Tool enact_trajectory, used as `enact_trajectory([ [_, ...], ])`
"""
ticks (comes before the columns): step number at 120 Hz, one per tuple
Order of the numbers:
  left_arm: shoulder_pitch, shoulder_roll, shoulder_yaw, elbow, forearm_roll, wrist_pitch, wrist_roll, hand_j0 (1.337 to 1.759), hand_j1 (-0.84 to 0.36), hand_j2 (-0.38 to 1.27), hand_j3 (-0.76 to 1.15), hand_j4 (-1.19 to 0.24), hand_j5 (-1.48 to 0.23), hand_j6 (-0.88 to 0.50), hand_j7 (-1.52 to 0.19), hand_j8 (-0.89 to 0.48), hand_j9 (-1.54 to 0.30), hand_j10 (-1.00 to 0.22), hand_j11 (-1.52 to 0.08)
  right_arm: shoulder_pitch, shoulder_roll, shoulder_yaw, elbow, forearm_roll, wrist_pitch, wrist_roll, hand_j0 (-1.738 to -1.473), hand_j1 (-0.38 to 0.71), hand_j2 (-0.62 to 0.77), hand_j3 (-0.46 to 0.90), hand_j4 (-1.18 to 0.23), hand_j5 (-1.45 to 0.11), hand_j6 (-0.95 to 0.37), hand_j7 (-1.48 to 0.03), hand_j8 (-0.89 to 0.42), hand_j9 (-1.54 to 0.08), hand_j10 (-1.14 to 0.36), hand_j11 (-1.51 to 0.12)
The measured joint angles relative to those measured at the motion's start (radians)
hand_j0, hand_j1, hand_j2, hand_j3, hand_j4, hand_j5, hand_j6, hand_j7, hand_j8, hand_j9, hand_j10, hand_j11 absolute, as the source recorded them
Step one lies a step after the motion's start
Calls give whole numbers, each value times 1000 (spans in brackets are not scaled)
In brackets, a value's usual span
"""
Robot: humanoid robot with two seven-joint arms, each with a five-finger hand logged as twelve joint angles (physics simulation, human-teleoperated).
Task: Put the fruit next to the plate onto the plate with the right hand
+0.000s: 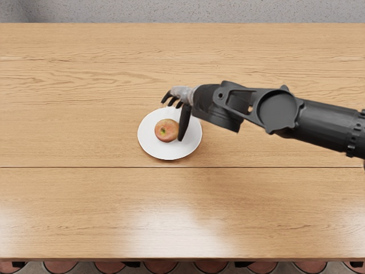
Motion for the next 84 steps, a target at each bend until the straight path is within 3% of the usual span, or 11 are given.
enact_trajectory([
  [10,0,0,0,0,0,0,0,1658,73,46,0,-230,-299,-230,-299,-230,-299,-230,-299,-4,-35,40,24,6,5,21,-1658,-146,-2,0,-180,-235,-172,-233,-171,-235,-182,-236],
  [28,0,0,0,0,0,0,0,1658,73,46,0,-230,-299,-230,-299,-230,-299,-230,-299,-48,-153,152,135,37,33,42,-1658,-222,-6,0,-112,-145,-109,-144,-108,-145,-112,-145],
  [72,0,0,0,0,0,0,0,1658,73,46,0,-230,-299,-230,-299,-230,-299,-230,-299,-412,-387,698,269,159,391,47,-1658,-285,-8,0,-56,-71,-56,-71,-55,-71,-56,-71],
  [84,1,0,0,0,0,0,0,1658,73,46,0,-230,-299,-230,-299,-230,-299,-230,-299,-505,-491,783,276,282,518,78,-1658,-290,-8,0,-51,-66,-51,-66,-51,-66,-51,-66],
])
